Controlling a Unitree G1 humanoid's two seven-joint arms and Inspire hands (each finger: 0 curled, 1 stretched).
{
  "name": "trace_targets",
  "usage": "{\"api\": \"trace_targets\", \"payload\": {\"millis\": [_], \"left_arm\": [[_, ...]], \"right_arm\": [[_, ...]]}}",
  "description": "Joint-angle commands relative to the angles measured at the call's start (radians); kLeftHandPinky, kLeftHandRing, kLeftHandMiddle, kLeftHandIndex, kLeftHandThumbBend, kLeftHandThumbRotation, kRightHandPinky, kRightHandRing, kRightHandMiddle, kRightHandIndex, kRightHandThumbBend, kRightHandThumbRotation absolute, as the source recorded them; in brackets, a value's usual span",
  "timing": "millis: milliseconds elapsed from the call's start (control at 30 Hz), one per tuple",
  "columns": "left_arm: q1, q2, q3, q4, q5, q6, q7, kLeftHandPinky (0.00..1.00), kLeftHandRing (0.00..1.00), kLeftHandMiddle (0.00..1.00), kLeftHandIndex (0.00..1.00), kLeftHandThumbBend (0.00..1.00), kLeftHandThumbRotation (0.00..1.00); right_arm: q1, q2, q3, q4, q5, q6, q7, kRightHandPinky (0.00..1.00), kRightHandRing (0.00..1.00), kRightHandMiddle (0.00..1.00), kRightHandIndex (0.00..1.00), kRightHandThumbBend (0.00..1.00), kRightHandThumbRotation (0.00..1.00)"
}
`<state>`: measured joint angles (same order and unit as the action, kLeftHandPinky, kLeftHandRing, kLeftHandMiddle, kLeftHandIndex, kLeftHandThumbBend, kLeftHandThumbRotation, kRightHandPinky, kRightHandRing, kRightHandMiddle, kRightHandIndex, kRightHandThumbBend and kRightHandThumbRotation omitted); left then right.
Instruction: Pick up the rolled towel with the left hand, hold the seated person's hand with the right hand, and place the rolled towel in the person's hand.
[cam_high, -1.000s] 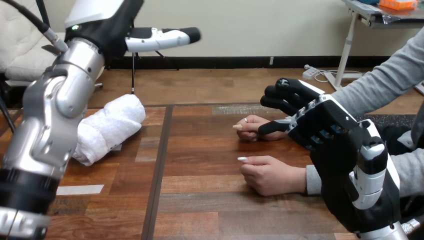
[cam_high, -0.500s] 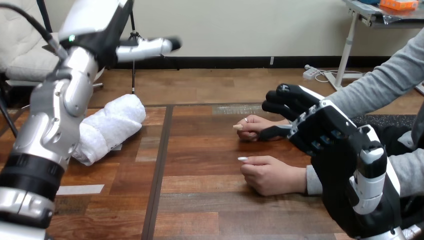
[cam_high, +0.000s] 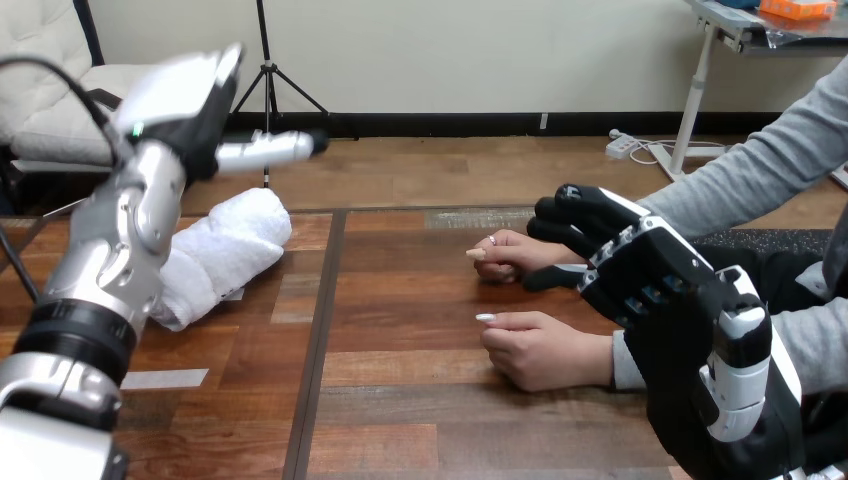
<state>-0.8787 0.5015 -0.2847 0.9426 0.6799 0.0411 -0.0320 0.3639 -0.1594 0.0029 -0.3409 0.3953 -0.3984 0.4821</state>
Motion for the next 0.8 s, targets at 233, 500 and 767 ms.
{"api": "trace_targets", "payload": {"millis": [233, 500, 767], "left_arm": [[-0.252, -0.071, -0.012, 0.321, -0.025, 0.039, 0.055, 1.0, 1.0, 1.0, 1.0, 0.85, 0.86], [-0.254, -0.087, -0.044, 0.375, -0.001, 0.07, 0.035, 0.99, 1.0, 1.0, 1.0, 0.82, 0.87], [-0.236, -0.103, -0.04, 0.401, -0.01, 0.097, 0.024, 1.0, 1.0, 1.0, 1.0, 0.85, 0.86]], "right_arm": [[-0.049, -0.008, -0.021, -0.059, 0.022, -0.023, 0.002, 0.66, 0.83, 0.82, 0.79, 0.88, 0.98], [-0.047, -0.014, -0.03, -0.064, 0.031, -0.022, 0.008, 0.67, 0.83, 0.82, 0.79, 0.89, 0.99], [-0.037, -0.021, -0.038, -0.073, 0.043, -0.016, 0.015, 0.67, 0.84, 0.82, 0.79, 0.9, 0.99]]}}
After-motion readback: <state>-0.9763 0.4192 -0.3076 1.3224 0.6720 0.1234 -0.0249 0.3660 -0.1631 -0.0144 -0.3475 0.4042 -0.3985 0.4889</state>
